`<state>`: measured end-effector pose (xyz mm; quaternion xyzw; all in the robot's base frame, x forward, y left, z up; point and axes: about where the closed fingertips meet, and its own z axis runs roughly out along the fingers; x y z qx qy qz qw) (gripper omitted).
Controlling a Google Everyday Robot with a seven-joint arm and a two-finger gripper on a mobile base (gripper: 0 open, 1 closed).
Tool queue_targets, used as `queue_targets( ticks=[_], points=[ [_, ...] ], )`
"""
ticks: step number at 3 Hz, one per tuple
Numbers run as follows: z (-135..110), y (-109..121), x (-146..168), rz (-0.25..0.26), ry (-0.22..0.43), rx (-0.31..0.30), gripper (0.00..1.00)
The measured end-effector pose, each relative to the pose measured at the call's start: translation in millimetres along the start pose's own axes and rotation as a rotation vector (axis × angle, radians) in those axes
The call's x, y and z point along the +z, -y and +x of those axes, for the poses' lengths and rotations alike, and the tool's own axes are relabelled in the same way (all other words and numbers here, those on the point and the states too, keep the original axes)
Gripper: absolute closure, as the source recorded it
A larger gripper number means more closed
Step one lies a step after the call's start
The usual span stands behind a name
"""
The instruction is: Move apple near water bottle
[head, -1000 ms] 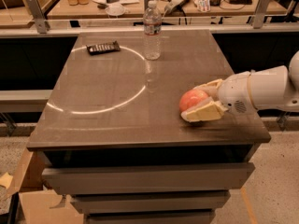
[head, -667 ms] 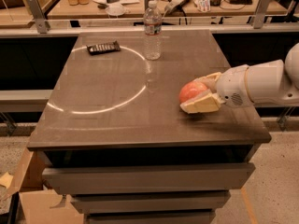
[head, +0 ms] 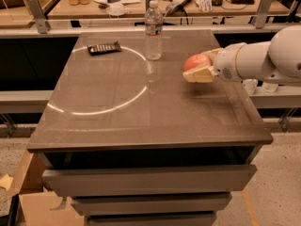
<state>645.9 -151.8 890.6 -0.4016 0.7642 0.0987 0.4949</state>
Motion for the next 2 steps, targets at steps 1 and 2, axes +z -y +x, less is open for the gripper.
queue_targets(
  ticks=[1, 2],
  points=[
    [-14, 23, 31, 0.043, 0.039, 0.023, 1.0],
    [-32, 39, 74, 0.06, 0.091, 0.051, 1.0]
  ],
)
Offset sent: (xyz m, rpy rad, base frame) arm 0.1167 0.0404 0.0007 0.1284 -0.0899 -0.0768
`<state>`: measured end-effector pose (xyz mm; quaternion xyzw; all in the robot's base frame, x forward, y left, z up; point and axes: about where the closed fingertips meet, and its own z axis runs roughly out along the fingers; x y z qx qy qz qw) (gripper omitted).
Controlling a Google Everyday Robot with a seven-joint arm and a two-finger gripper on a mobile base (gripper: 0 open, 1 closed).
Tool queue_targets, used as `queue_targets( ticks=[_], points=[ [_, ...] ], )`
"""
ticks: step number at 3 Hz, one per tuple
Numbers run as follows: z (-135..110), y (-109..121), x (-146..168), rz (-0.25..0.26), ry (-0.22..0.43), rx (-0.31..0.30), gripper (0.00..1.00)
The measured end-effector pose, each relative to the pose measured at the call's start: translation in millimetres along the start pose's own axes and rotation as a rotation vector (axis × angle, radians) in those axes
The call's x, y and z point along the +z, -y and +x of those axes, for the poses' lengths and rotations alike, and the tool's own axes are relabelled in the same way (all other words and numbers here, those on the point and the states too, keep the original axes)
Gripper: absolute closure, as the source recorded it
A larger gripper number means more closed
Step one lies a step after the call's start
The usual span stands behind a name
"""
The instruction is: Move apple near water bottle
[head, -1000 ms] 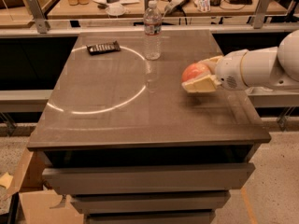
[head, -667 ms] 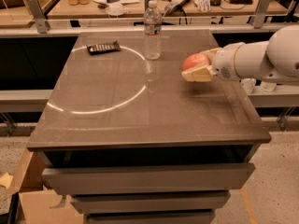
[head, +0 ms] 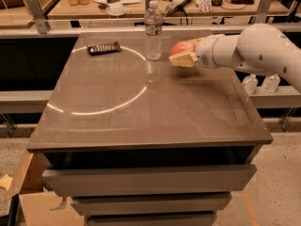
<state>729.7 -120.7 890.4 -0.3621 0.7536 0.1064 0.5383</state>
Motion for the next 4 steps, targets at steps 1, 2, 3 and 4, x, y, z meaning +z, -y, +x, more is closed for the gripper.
queue_targets(
  ticks=[1, 2, 3, 4],
  points=[
    [-6, 1, 24, -0.008, 0.019, 0.01, 1.0],
    [-3, -3, 42, -0.017, 0.026, 0.019, 0.82],
    [0, -11, 55, -0.035, 0.028, 0.024, 0.51],
    [2, -14, 58, -0.042, 0.03, 0.023, 0.29]
  ],
)
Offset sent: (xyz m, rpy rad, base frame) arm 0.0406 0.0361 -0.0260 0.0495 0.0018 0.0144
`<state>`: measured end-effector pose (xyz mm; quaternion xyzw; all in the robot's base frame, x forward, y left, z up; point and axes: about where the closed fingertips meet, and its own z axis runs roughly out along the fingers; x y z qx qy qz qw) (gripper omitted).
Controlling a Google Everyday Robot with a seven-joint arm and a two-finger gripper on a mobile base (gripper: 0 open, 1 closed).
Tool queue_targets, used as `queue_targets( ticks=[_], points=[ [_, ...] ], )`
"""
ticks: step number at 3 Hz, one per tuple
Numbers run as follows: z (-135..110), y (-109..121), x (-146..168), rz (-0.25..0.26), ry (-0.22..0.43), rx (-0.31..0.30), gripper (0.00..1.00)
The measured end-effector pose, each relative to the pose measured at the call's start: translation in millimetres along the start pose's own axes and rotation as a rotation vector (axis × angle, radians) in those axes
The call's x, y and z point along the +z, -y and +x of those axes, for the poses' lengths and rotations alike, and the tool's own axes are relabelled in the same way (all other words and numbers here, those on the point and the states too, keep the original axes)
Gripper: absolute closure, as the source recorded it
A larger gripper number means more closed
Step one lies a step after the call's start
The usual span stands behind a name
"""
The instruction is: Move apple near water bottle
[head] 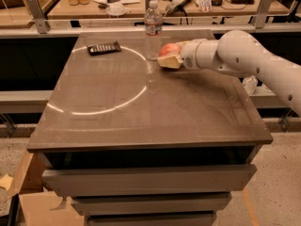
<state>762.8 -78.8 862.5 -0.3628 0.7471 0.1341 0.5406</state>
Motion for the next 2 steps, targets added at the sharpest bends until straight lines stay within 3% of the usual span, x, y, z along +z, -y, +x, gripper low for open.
queue_targets(
  ticks=[1, 2],
  points=[
    [3.4, -3.0, 0.9, -0.005, 0.001, 0.001, 0.05],
    [4.5, -5.1, -0.1, -0.007, 0.007, 0.0, 0.0]
  ],
)
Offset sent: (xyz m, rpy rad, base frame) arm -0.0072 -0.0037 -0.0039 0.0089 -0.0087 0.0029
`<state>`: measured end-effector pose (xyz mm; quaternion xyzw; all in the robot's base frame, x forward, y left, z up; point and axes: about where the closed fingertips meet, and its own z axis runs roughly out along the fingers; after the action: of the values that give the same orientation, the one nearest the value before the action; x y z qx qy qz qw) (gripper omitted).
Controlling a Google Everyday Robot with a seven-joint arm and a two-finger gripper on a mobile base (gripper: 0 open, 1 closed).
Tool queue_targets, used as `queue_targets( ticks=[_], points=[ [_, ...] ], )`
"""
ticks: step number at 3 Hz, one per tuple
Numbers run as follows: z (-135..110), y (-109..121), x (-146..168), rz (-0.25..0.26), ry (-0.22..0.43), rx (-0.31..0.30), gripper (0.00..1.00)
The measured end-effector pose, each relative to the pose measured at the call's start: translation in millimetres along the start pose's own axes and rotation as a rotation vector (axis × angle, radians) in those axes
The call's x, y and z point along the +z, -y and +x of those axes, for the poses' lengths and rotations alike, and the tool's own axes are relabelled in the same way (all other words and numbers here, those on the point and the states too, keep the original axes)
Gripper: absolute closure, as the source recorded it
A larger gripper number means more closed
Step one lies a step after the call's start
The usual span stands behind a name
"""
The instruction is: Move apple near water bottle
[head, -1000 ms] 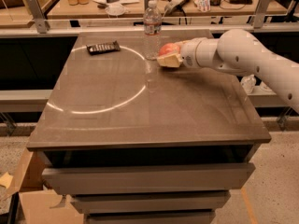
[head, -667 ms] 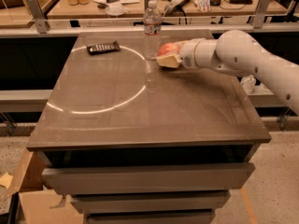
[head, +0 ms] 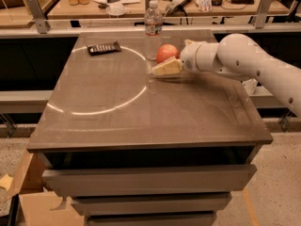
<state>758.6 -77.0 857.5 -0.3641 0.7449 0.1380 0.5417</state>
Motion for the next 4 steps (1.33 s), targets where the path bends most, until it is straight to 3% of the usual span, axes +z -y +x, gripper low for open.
queue_targets(
  ticks=[2, 3, 4],
  points=[
    [9, 2, -25, -0.007, -0.012, -0.018, 0.0],
    [28, 14, -77, 0.024, -0.068, -0.047, 0.0],
    [35, 38, -144, 0.124, -0.075, -0.033, 0.0]
  ],
)
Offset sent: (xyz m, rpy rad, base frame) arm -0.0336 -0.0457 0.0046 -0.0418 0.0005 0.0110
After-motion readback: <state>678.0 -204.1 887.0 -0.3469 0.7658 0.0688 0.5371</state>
